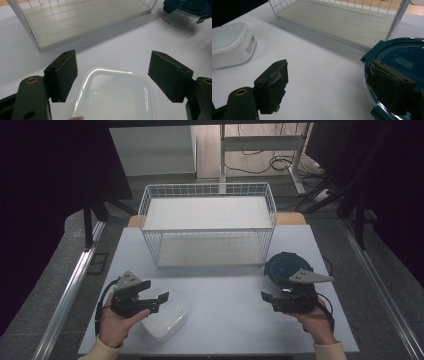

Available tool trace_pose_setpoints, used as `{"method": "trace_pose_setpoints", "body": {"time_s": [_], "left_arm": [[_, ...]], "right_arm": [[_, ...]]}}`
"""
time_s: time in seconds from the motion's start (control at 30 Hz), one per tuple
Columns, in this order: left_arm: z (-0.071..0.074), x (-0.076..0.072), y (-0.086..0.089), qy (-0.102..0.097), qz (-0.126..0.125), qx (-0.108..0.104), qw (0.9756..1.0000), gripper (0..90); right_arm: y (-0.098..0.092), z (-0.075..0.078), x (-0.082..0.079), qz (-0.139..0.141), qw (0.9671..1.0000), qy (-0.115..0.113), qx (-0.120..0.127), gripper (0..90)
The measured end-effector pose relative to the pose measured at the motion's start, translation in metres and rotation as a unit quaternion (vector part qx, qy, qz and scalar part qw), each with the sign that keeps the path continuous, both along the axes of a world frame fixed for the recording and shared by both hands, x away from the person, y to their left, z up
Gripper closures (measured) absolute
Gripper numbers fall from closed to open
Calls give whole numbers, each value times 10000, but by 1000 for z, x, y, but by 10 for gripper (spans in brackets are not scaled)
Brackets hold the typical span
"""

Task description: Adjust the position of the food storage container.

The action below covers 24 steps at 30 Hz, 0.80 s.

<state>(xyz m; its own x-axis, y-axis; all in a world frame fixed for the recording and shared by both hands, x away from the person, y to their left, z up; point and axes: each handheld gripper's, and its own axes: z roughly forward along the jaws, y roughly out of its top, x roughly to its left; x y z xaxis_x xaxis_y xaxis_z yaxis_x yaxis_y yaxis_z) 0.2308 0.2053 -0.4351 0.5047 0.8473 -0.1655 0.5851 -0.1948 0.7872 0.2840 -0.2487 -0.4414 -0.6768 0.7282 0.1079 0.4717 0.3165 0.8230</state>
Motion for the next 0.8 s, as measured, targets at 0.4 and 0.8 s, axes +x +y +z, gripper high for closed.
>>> {"method": "trace_pose_setpoints", "body": {"time_s": [0.4,0.8], "left_arm": [[-3,5,-6,35,-191,105,9998,215],[-5,8,-3,134,-347,9,9993,199]], "right_arm": [[0,-3,-2,-2,10000,44,-74,190],[4,0,2,-50,9999,21,-148,212]]}}
